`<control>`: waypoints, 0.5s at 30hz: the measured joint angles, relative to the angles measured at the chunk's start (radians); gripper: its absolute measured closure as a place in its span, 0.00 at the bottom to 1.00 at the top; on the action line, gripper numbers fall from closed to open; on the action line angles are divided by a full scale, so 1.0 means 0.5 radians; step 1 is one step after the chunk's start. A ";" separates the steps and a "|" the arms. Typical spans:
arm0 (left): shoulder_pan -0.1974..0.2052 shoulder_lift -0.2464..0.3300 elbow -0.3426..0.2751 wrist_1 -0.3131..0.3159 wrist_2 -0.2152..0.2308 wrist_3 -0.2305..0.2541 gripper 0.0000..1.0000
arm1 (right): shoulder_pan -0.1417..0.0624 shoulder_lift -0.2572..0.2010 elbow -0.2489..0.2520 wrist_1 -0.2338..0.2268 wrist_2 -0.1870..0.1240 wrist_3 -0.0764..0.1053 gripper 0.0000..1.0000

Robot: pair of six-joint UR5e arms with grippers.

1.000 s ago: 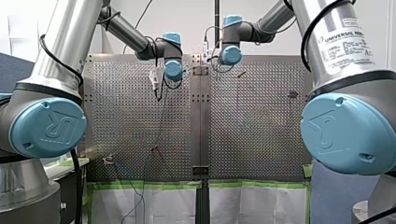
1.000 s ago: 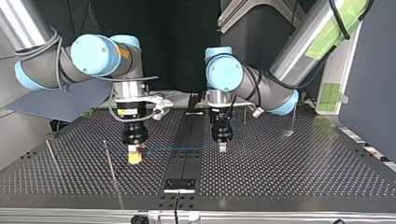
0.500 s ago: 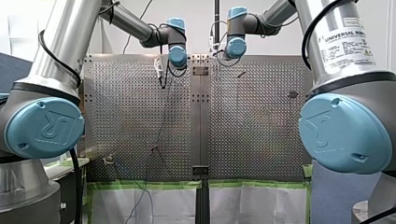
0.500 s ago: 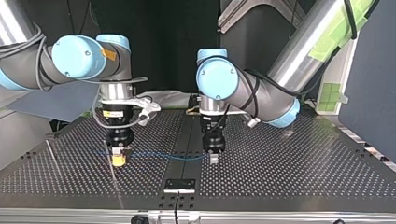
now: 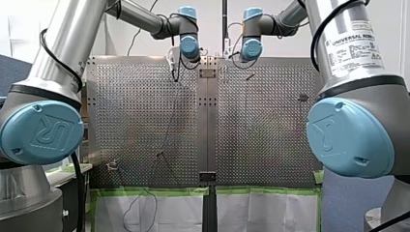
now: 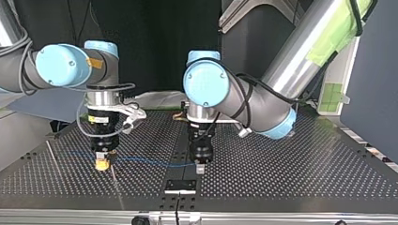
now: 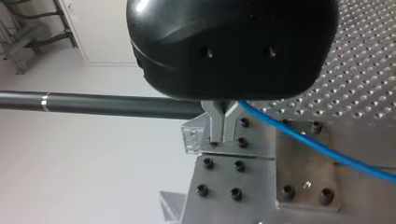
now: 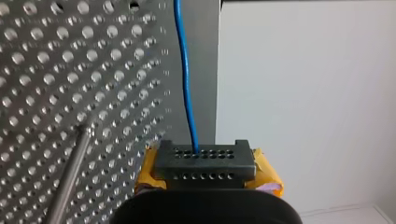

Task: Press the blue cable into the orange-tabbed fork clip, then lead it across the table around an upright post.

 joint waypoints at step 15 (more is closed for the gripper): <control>-0.106 -0.241 0.291 -0.233 0.000 -0.002 1.00 | -0.115 0.002 -0.056 0.085 -0.008 0.015 1.00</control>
